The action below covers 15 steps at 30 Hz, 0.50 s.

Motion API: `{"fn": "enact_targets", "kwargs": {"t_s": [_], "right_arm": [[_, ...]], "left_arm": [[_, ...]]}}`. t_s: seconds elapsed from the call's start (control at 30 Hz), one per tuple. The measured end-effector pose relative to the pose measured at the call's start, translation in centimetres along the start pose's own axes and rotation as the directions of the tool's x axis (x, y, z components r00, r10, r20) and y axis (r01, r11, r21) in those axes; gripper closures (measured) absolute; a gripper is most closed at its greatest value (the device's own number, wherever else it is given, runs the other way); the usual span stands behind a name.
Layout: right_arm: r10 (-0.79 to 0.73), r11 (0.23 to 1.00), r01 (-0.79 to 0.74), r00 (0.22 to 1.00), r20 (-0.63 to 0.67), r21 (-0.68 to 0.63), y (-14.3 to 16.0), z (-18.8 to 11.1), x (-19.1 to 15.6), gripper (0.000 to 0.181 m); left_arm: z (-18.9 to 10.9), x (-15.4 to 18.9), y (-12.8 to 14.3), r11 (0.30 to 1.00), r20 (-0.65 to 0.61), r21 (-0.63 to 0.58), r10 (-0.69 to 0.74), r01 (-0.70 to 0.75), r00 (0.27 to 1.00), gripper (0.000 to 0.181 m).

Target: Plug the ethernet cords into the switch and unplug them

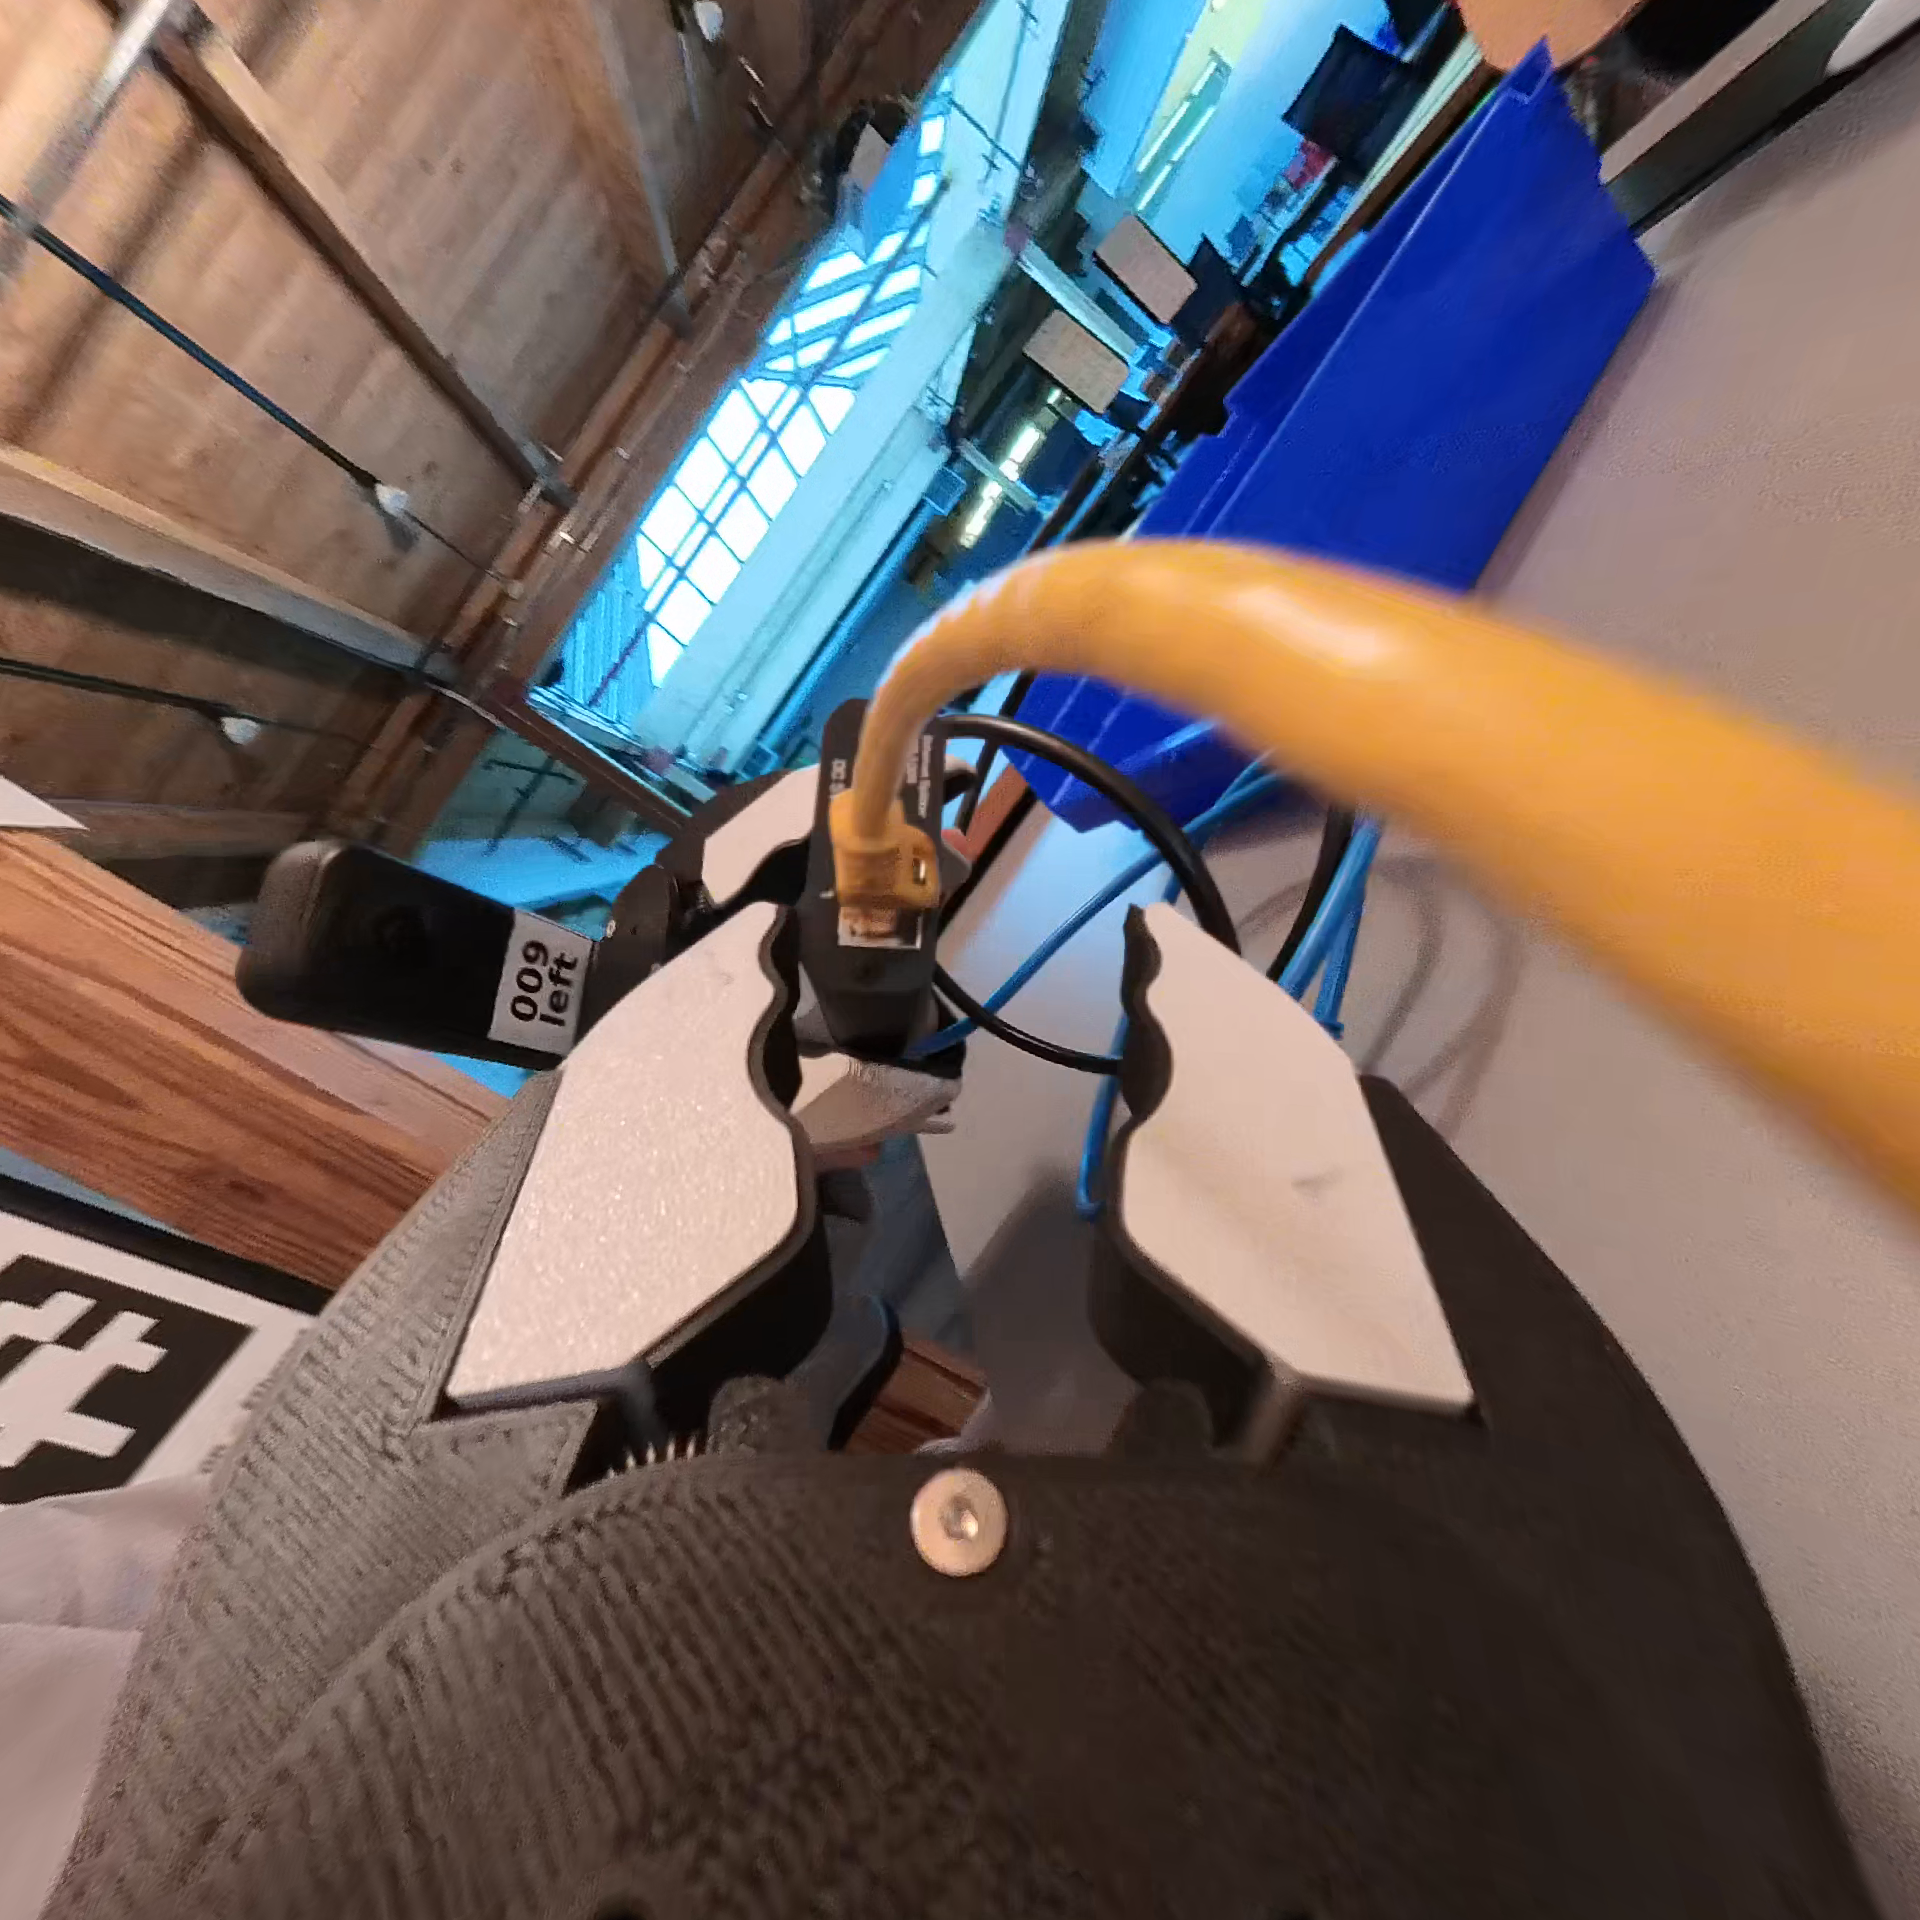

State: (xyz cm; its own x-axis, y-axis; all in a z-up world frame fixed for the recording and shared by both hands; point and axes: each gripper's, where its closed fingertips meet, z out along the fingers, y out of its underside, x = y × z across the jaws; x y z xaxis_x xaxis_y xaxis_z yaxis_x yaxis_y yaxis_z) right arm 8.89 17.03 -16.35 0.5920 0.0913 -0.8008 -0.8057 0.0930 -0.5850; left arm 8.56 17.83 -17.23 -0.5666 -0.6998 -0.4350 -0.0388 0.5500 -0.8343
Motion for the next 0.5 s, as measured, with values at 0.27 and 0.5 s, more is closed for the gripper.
{"fn": "enact_targets", "kwargs": {"t_s": [0.27,0.5], "right_arm": [[0.022,0.997,-0.030,0.994,0.110,0.074,-0.5,-0.2,-0.6,0.158],[0.241,0.935,-0.292,0.939,0.244,0.200,-1.6,-0.6,-0.4,0.158]], "left_arm": [[0.9,0.7,0.8,0.997,-0.009,-0.061,0.056,-0.057,0.998,0.120],[0.5,0.3,-0.6,0.990,-0.024,0.135,-0.033,0.036,0.999,0.119]]}}
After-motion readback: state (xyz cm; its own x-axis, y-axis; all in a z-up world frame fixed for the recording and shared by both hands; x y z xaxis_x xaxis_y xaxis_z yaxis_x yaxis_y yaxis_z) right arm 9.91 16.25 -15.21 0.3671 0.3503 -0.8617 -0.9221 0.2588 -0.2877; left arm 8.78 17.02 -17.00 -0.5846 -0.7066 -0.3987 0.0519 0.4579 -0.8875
